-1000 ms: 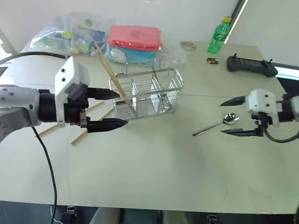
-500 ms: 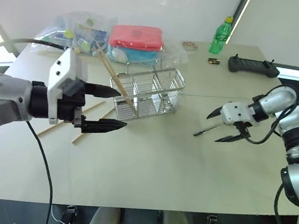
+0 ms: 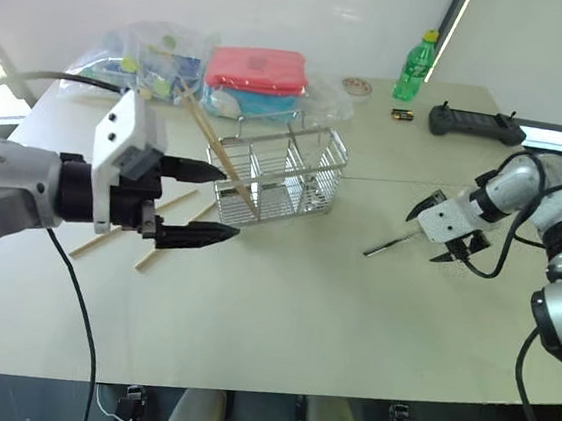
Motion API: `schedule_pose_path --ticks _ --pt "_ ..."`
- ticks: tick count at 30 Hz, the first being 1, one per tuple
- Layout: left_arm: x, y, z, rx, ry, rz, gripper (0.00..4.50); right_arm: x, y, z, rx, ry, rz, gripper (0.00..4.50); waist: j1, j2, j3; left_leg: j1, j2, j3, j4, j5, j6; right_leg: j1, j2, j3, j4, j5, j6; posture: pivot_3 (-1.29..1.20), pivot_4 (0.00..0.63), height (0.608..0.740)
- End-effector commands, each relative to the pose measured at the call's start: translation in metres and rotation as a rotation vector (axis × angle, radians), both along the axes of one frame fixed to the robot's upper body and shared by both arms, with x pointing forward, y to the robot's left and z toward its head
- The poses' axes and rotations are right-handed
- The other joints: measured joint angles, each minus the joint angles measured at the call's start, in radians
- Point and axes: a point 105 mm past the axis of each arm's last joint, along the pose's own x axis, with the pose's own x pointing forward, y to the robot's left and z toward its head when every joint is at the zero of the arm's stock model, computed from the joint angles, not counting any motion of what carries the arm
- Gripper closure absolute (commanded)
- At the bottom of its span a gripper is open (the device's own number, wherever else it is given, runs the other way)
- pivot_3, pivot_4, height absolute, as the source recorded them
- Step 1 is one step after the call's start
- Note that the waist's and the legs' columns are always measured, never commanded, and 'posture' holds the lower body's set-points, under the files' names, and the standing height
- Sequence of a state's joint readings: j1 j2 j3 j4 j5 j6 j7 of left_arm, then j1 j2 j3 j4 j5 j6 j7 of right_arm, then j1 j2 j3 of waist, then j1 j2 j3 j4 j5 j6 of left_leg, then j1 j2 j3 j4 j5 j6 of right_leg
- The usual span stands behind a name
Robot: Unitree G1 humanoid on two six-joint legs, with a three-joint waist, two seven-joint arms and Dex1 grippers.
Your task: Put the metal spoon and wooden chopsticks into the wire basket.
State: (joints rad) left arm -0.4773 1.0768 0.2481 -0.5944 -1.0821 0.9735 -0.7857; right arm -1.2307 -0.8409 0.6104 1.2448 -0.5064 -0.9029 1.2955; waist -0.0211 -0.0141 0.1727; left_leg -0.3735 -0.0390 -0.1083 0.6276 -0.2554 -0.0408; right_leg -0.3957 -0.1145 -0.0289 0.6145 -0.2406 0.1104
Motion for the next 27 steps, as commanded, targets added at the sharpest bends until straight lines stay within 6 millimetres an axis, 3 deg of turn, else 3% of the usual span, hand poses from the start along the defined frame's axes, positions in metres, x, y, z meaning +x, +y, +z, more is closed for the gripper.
schedule_pose_path --ticks 1,6,27 --pt "-0.004 -0.004 0.008 -0.008 -0.046 -0.017 0.19 0.012 -0.005 0.012 -0.065 -0.091 -0.013 0.0 0.0 0.0 0.0 0.0 0.0 0.0 0.0 0.0 0.0 0.0 0.0 0.0 0.0 0.0 0.0 0.0 0.15 0.692" --pt "-0.004 -0.004 0.009 -0.014 -0.049 -0.011 0.19 0.023 -0.005 0.015 -0.087 -0.155 -0.052 0.0 -0.004 0.0 0.0 0.0 0.0 0.0 0.0 0.0 0.0 0.0 0.0 0.0 0.0 0.0 0.0 0.0 0.15 0.692" --pt "-0.011 -0.003 0.008 -0.049 -0.052 0.035 0.19 0.029 0.027 0.015 -0.004 -0.026 -0.158 0.0 -0.024 0.0 0.0 0.0 0.0 -0.001 0.0 0.0 -0.001 0.0 0.0 0.0 0.001 0.0 0.0 0.0 0.15 0.692"
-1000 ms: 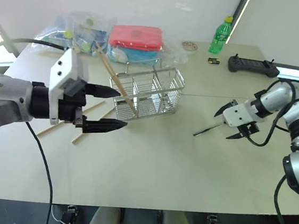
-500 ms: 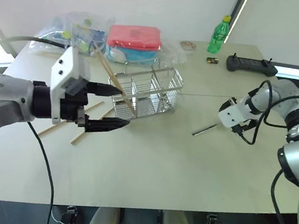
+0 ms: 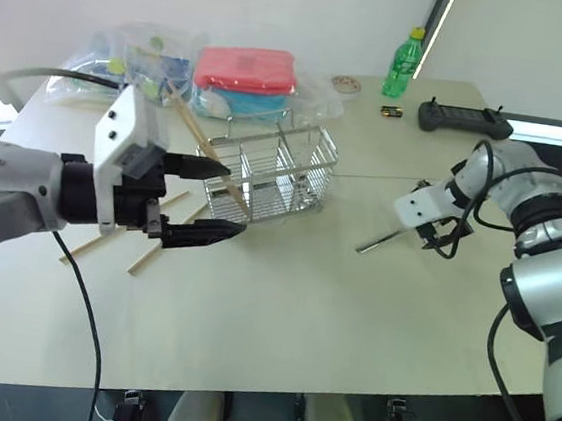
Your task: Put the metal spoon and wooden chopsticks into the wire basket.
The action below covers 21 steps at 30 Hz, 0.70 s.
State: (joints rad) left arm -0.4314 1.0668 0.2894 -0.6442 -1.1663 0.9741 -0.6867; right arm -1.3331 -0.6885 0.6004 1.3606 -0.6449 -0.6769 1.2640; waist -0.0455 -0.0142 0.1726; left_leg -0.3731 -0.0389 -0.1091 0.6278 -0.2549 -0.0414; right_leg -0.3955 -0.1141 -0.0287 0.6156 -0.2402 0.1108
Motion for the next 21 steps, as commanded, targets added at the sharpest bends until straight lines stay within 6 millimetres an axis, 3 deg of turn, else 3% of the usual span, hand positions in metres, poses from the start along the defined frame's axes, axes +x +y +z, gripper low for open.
schedule_pose_path --ticks 1,8,12,17,21 --pt "-0.0059 0.0015 0.0075 -0.012 -0.045 0.018 0.19 0.0049 0.0054 0.0149 0.022 -0.038 0.004 0.0 0.001 0.0 0.0 0.0 0.0 0.0 0.0 0.0 0.0 0.0 0.0 0.0 0.0 0.0 0.0 0.0 0.15 0.692" --pt "-0.0122 0.0019 0.0068 -0.023 -0.04 0.038 0.19 0.0054 0.0044 0.0083 -0.004 -0.046 0.023 0.0 0.001 0.0 0.0 0.0 0.0 0.0 0.0 0.0 0.0 0.0 0.0 0.0 0.0 0.0 0.0 0.0 0.15 0.692" --pt "-0.0135 0.0021 0.0071 -0.025 -0.038 0.044 0.0 0.0052 0.0063 0.0074 0.02 -0.056 0.037 1.27 0.001 0.0 0.0 0.0 0.0 0.0 0.0 0.0 0.0 0.0 0.0 0.0 0.001 0.0 0.0 0.0 0.15 0.692" --pt "-0.0111 0.0023 0.0083 -0.032 -0.038 0.048 0.0 0.0061 0.0077 0.007 0.041 -0.079 0.052 3.94 0.001 0.0 0.0 0.0 0.0 0.0 0.0 0.0 0.0 0.0 0.0 0.0 0.001 0.0 0.0 0.0 0.15 0.692" --pt "-0.0092 0.0024 0.01 -0.034 -0.043 0.048 0.0 0.0052 0.0089 0.0054 0.049 -0.07 0.055 3.94 0.001 0.0 0.0 0.0 0.0 0.0 0.0 0.0 0.0 0.0 0.0 0.0 0.001 0.0 0.0 0.0 0.15 0.692"
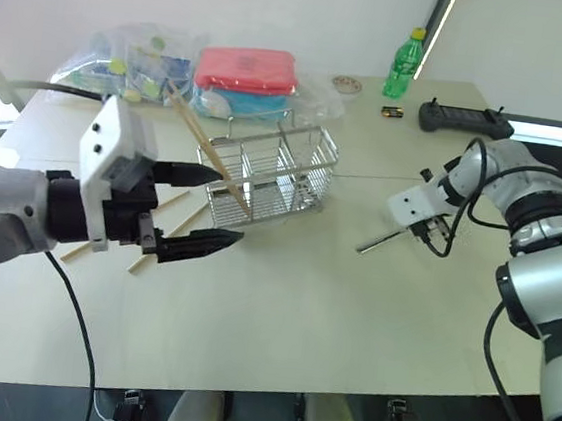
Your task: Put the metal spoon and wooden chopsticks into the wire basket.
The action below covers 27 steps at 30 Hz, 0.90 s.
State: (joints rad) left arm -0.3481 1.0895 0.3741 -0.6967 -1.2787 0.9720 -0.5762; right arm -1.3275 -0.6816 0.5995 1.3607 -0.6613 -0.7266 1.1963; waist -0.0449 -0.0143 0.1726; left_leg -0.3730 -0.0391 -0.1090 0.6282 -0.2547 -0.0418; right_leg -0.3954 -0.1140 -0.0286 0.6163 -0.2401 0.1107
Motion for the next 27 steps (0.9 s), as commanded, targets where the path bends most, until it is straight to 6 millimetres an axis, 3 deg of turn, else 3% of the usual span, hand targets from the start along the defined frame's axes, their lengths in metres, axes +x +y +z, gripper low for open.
schedule_pose_path --ticks 1,18,21,25,27 --pt "0.0 0.0 0.009 -0.003 -0.044 -0.005 0.0 0.001 0.002 0.006 0.039 -0.016 -0.001 3.94 0.0 0.0 0.0 0.0 0.0 0.0 0.0 0.0 0.0 0.0 0.0 0.0 0.0 0.0 0.0 0.0 0.15 0.692" --pt "0.001 0.0 0.013 -0.007 -0.053 0.01 0.0 -0.004 -0.002 -0.007 -0.005 0.025 0.017 3.94 0.0 0.0 0.0 0.0 0.0 0.0 0.0 0.0 0.0 0.0 0.0 0.0 0.0 0.0 0.0 0.0 0.15 0.692" --pt "0.001 0.0 0.013 -0.009 -0.056 0.012 0.0 -0.003 0.0 -0.007 0.008 0.012 0.021 3.11 0.0 0.0 0.0 0.0 0.0 0.0 0.0 0.0 0.0 0.0 0.0 0.0 0.0 0.0 0.0 0.0 0.15 0.692" --pt "0.002 0.0 0.014 -0.01 -0.058 0.014 0.0 -0.002 0.003 -0.006 0.021 -0.003 0.026 1.16 0.0 0.0 0.0 0.0 0.0 0.0 0.0 0.0 0.0 0.0 0.0 0.0 0.0 0.0 0.0 0.0 0.15 0.692" --pt "0.002 0.0 0.015 -0.01 -0.06 0.014 0.0 -0.001 0.003 -0.007 0.022 -0.002 0.026 1.16 0.0 0.0 0.0 0.0 0.0 0.0 0.0 0.0 0.0 0.0 0.0 0.0 0.0 0.0 0.0 0.0 0.15 0.692"
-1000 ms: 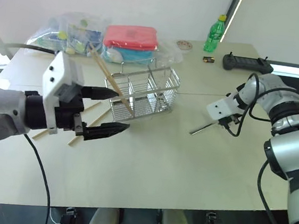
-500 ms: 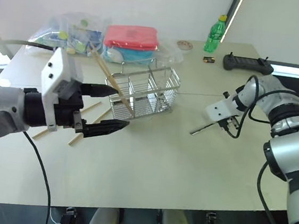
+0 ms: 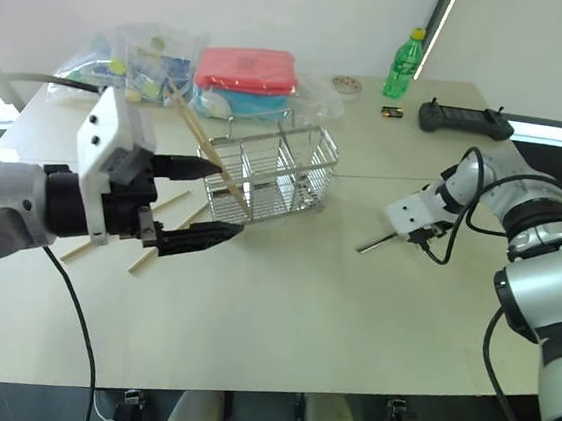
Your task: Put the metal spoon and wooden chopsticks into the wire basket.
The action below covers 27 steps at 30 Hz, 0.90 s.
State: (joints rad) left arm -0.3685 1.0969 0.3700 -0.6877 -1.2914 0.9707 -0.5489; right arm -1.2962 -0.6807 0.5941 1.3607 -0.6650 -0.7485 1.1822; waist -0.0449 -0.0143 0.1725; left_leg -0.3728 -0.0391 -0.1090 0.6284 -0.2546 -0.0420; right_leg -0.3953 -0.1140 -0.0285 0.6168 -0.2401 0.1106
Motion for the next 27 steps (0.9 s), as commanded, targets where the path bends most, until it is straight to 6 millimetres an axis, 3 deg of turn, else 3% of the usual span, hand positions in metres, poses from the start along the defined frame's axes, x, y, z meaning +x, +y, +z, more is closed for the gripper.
schedule_pose_path --ticks 1,8,15,23,27 --pt "0.0 -0.001 0.011 -0.005 -0.047 -0.004 0.0 0.002 0.003 0.002 0.011 -0.018 0.012 1.16 0.0 0.0 0.0 0.0 0.0 0.0 0.0 0.0 0.0 0.0 0.0 0.0 0.0 0.0 0.0 0.0 0.15 0.692" --pt "0.001 0.0 0.018 -0.008 -0.06 -0.001 0.0 0.005 0.005 -0.006 0.005 -0.04 0.002 1.16 -0.001 -0.002 -0.001 0.0 0.0 0.0 0.0 0.0 0.0 0.0 0.0 0.0 0.0 0.0 0.0 0.0 0.15 0.692" --pt "0.0 0.001 0.019 -0.009 -0.064 0.01 0.0 0.006 0.005 -0.008 0.004 -0.041 -0.009 4.47 -0.003 -0.003 -0.002 0.001 0.0 0.0 0.001 0.0 0.0 0.001 0.0 0.0 0.0 0.0 0.0 0.0 0.15 0.692" --pt "-0.001 0.002 0.014 0.004 -0.043 0.003 0.0 0.009 0.008 -0.001 0.039 -0.075 -0.003 4.47 -0.003 -0.003 -0.002 0.001 0.0 0.0 0.0 0.0 0.0 0.001 0.001 0.0 0.0 0.0 0.0 0.0 0.15 0.692" --pt "0.002 0.006 0.013 0.017 -0.047 0.009 0.0 0.018 0.023 0.027 0.187 -0.149 -0.012 4.47 -0.002 -0.002 -0.001 0.001 0.0 0.0 0.0 0.0 0.0 0.0 0.001 0.001 0.0 0.0 0.0 0.0 0.15 0.692"
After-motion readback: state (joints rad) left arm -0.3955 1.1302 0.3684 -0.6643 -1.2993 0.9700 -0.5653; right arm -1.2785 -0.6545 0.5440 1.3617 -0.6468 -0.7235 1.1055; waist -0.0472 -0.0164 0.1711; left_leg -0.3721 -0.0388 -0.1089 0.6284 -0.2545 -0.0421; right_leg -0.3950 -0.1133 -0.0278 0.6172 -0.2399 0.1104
